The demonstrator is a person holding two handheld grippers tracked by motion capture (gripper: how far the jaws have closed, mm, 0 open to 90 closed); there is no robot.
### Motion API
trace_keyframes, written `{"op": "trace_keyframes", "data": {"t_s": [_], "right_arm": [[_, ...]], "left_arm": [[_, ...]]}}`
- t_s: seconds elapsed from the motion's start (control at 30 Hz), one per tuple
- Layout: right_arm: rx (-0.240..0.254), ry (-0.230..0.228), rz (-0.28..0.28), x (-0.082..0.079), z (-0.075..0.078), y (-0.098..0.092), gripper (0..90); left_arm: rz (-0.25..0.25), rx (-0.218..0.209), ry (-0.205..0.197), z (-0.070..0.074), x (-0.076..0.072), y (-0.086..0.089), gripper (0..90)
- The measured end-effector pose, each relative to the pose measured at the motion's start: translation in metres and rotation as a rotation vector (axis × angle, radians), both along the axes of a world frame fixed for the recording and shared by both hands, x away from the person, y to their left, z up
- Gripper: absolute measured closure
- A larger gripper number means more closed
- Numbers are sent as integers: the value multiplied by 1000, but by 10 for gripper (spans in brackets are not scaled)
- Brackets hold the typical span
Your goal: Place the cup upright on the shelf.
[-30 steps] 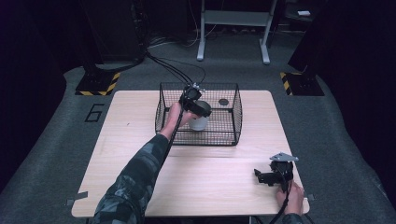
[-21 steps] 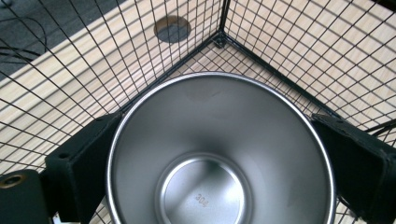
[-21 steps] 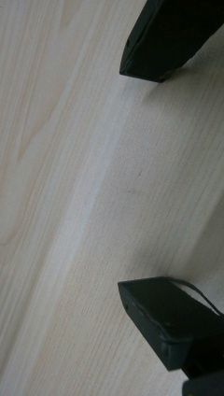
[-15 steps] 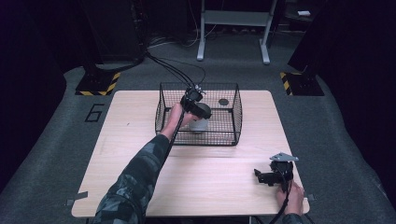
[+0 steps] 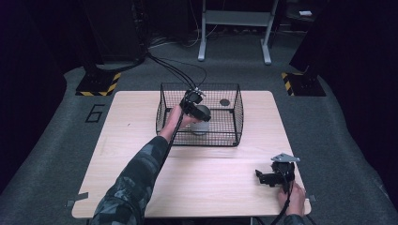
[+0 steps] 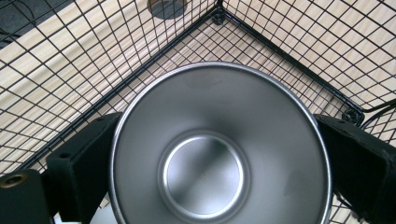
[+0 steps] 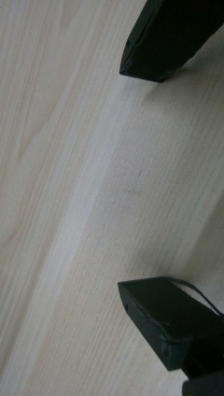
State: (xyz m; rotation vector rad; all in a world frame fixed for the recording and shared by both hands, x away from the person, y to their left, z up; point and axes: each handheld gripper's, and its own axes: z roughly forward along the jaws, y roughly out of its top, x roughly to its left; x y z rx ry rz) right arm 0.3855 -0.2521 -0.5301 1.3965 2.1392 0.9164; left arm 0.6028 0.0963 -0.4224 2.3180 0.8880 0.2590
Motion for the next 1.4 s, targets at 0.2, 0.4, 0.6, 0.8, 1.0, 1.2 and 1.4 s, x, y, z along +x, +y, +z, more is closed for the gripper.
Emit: {"op": "trace_keyframes", "data": {"t_s": [0.2,0.4,0.6,0.8,1.0,1.2,1.4], "right_arm": [[0,0,0,0,0,0,0],[1,1,-1,0,0,0,0],[-3,0,2,0,0,0,0],[-4,0,3,0,0,0,0],[-4,0,2,0,0,0,0],[-4,0,3,0,0,0,0],[-6,-2,4,0,0,0,0]], "left_arm": [[0,-8,-2,1,-3,1,37],[30,-52,-24,9,-7,5,1],[32,-84,-32,23,-12,14,1],[19,-112,-48,40,-22,24,1],[6,-136,-79,58,-38,32,1],[-19,-142,-115,72,-66,45,1],[-45,-149,-136,76,-96,59,1]]}}
